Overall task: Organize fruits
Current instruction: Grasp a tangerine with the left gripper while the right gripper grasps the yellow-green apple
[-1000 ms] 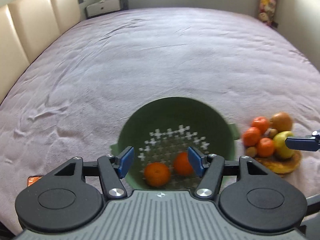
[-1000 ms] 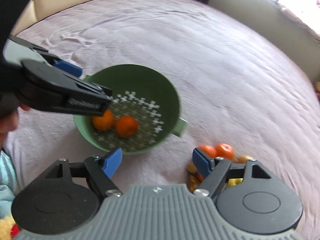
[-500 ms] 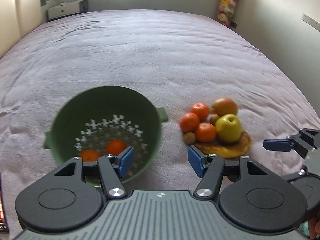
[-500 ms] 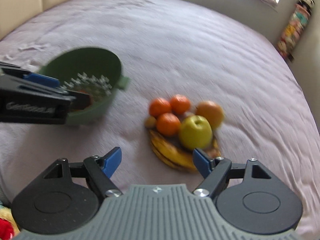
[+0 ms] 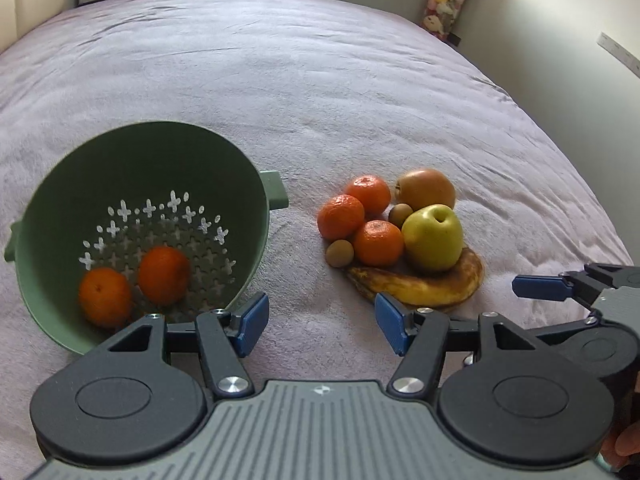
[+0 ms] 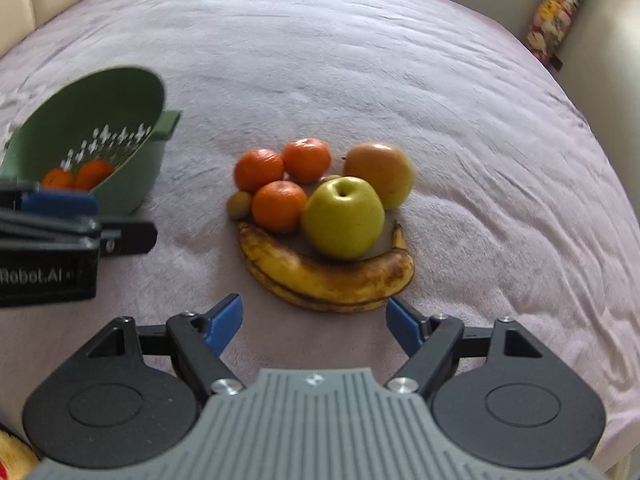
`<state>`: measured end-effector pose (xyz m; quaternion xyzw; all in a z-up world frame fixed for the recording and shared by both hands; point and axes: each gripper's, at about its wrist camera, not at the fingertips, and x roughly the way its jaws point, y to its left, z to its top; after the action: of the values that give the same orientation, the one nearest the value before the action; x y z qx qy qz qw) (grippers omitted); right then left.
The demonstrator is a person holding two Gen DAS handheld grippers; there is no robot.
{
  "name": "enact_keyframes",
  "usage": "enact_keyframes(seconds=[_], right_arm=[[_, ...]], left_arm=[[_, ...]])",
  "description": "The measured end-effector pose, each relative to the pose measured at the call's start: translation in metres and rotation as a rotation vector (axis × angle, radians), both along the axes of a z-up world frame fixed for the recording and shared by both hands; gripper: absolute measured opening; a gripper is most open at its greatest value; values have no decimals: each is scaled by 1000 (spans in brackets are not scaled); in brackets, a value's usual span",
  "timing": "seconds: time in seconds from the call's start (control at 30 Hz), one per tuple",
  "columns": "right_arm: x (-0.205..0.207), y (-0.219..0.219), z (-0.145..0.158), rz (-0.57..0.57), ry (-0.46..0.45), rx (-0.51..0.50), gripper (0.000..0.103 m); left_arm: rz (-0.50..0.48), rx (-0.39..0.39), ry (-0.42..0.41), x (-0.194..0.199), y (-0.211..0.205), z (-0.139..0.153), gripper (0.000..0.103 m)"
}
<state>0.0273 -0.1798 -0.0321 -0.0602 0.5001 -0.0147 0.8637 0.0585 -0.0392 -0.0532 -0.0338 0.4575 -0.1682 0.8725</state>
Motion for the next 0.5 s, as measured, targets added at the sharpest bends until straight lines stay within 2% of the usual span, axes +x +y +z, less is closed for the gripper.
enact_keyframes(seconds=[0.23,0.5], right_arm=[[11,-23,2,-92,-51,102,63],[28,-40,-4,-164,-75,191,60]], left_arm=[[10,-41,4,8,-17,-10,68],[-7,12,-25,17,-32,-20,65]])
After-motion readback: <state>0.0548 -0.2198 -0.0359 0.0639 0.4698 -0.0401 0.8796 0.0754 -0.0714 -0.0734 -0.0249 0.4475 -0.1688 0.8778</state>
